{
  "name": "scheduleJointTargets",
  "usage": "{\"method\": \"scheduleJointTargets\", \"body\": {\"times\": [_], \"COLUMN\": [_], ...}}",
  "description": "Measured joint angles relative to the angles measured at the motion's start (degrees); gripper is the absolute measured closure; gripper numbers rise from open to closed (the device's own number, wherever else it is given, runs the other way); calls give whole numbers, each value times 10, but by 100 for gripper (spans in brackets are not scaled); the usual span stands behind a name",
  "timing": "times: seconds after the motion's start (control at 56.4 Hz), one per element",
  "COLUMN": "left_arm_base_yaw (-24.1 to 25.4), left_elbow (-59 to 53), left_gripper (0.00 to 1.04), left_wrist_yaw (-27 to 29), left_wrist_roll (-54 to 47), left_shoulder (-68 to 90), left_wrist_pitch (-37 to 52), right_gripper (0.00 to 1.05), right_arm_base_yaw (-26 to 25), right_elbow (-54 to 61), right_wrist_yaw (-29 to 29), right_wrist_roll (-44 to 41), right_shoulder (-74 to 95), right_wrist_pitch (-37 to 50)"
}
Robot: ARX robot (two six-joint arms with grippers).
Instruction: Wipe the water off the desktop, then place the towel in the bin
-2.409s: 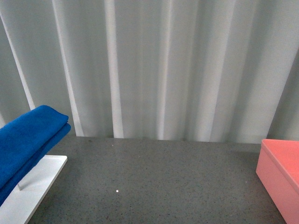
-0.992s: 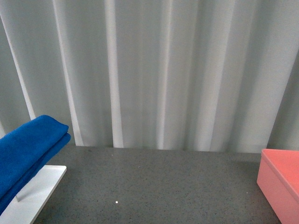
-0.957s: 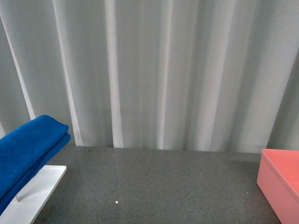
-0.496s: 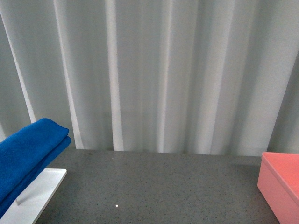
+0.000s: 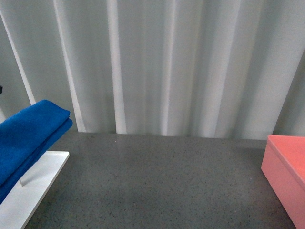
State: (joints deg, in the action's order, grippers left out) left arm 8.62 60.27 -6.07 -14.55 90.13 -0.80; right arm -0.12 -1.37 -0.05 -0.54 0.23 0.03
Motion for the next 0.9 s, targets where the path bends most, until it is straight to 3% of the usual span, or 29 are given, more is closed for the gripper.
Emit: {"method": "scheduleJointTargets", "body": {"times": [0.319,0.904], "left_arm_base_yaw": [-8,-33], "left_elbow": [191,237], "left_gripper": [7,7], "left_wrist_yaw": [22,93], "left_wrist_roll": [-52,-77], "left_shoulder": [156,272], "left_wrist_pitch": [-143,-85], "right_gripper": [7,7], "right_arm_base_yaw": [0,0], "right_elbow": [0,0], "right_wrist_yaw": [0,0], "right_wrist_roll": [0,0], "right_shoulder": [0,0], "right_wrist_pitch": [0,0]}}
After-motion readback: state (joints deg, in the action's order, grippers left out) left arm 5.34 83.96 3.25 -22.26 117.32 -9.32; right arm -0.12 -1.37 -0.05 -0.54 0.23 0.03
